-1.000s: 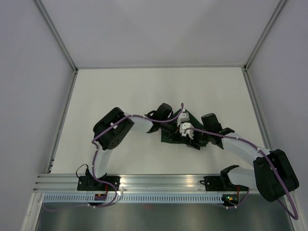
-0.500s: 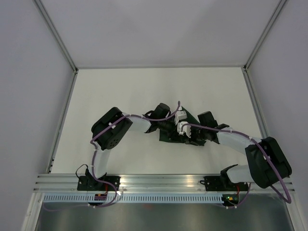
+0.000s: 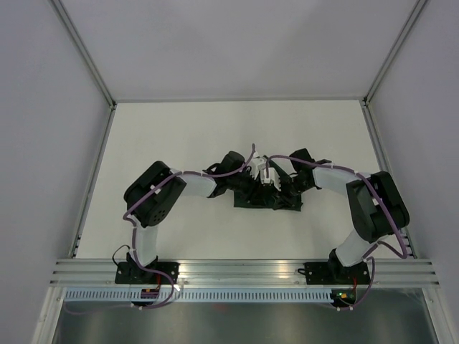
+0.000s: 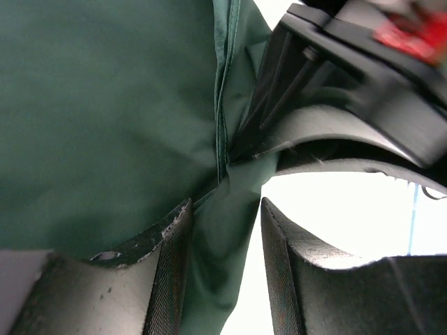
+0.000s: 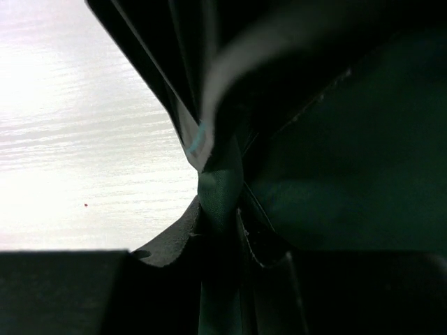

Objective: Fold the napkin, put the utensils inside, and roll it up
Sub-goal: Roll the napkin at the center of the board.

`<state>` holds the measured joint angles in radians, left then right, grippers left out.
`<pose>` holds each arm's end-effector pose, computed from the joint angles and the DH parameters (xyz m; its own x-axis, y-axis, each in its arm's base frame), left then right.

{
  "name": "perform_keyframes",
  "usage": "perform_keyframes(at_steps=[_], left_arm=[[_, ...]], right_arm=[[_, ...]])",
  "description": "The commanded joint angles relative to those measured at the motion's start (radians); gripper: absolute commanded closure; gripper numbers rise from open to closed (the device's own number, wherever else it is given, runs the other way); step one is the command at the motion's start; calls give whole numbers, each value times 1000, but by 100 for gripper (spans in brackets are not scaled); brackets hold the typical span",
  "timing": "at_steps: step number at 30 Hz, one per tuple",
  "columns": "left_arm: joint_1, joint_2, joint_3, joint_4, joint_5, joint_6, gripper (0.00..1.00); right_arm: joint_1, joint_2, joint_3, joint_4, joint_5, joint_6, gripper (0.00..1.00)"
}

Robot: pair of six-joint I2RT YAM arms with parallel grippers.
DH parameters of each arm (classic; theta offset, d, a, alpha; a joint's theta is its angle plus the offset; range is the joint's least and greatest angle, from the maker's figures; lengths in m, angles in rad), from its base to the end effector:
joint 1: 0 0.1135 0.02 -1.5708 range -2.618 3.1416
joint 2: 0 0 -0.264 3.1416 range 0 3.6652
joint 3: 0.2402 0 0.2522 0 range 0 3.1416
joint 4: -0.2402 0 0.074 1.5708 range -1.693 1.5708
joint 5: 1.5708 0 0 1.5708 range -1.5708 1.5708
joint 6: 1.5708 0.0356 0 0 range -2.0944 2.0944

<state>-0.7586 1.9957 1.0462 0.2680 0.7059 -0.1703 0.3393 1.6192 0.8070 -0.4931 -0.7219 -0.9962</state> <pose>0.2735 -0.2910 0.1261 -0.6013 0.3922 -0.6961 0.7988 0.2762 -0.5344 0.2480 0.1125 0.1435 -0.1476 -0.7202 -0.6779 -0.9885 0.0837 0.1263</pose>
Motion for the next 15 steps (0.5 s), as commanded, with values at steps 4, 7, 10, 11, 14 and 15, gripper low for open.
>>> perform_keyframes(at_steps=[4,7,10,11,14,15], left_arm=[[19,-173,-97,118,-170,-86,48],[22,-259,-161,189,-252,-69,48],[22,-339,-236,275,-338,-32,47],[24,-356,-279,301,-376,-22,47],[19,-414,-339,369,-393,35,44],[15,-423,-344,367,-416,57,43]], right_arm=[[-36,212,136,-223,-17,-111,99],[-43,269,211,-289,-30,-120,100],[-59,367,288,-361,-48,-140,100],[-68,389,325,-393,-51,-145,99],[-77,452,372,-432,-56,-154,100],[-82,465,400,-455,-59,-154,100]])
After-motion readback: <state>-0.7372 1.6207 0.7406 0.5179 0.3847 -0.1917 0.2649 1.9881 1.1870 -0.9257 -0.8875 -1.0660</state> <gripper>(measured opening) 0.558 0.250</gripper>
